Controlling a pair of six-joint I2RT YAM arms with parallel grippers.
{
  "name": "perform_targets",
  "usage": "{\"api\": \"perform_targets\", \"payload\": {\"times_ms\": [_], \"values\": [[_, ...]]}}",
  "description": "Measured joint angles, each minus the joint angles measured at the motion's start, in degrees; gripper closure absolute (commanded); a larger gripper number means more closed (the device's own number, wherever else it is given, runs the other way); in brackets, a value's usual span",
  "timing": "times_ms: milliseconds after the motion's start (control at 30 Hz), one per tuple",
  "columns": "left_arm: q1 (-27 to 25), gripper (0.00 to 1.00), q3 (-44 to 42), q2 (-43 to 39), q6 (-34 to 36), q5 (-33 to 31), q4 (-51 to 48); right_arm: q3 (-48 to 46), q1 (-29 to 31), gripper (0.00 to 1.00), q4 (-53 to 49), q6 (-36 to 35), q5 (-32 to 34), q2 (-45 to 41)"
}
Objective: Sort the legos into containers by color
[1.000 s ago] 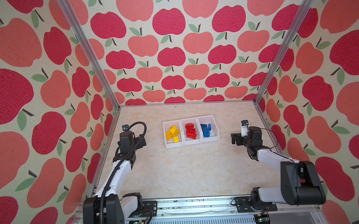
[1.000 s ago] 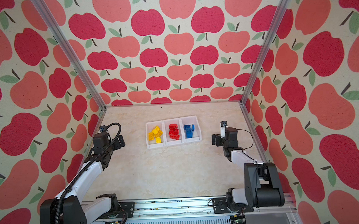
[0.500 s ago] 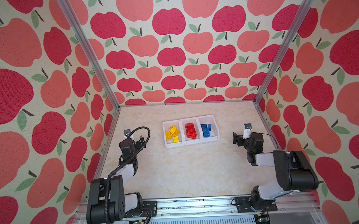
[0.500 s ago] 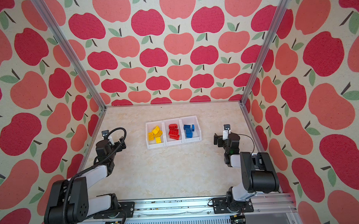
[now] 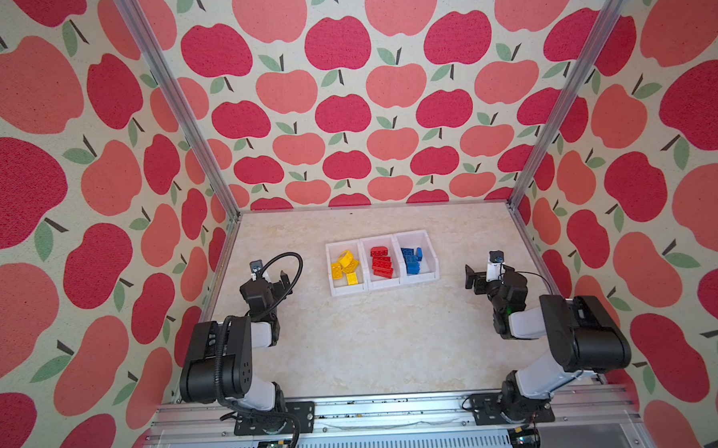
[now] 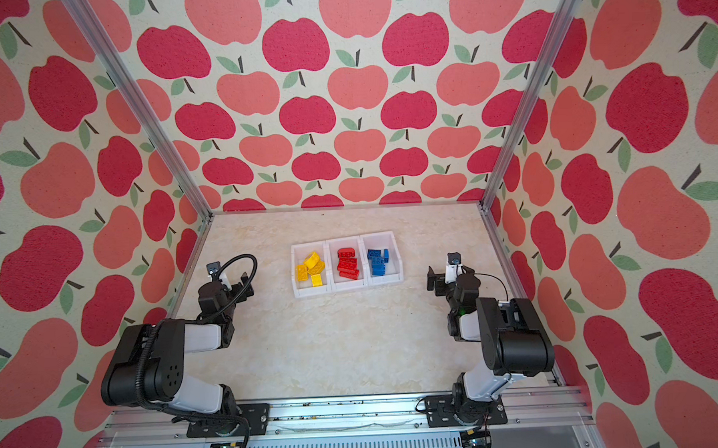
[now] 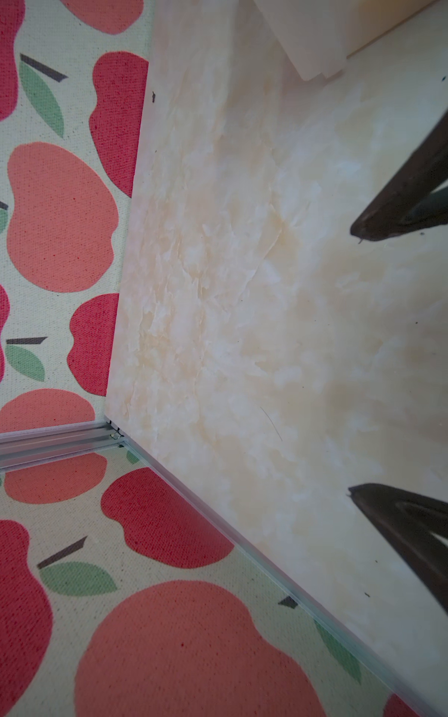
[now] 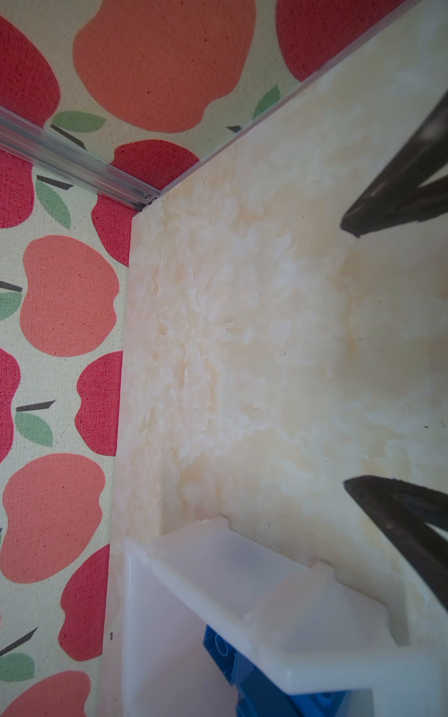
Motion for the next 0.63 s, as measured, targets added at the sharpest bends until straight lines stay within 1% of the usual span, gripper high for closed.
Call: {"api": "perform_targets", "payload": {"times_ms": [233, 633], "values": [[0.0, 0.0, 0.0, 0.04, 0.0, -0.96, 1.44, 0.0, 0.0, 0.01, -0.04, -0.02, 0.57, 0.0], [0.0, 0.01, 0.0, 0.04, 0.0, -1.16, 1.62, 2.23, 0.02, 0.01, -4.09, -0.63, -2.45, 0.0]]}}
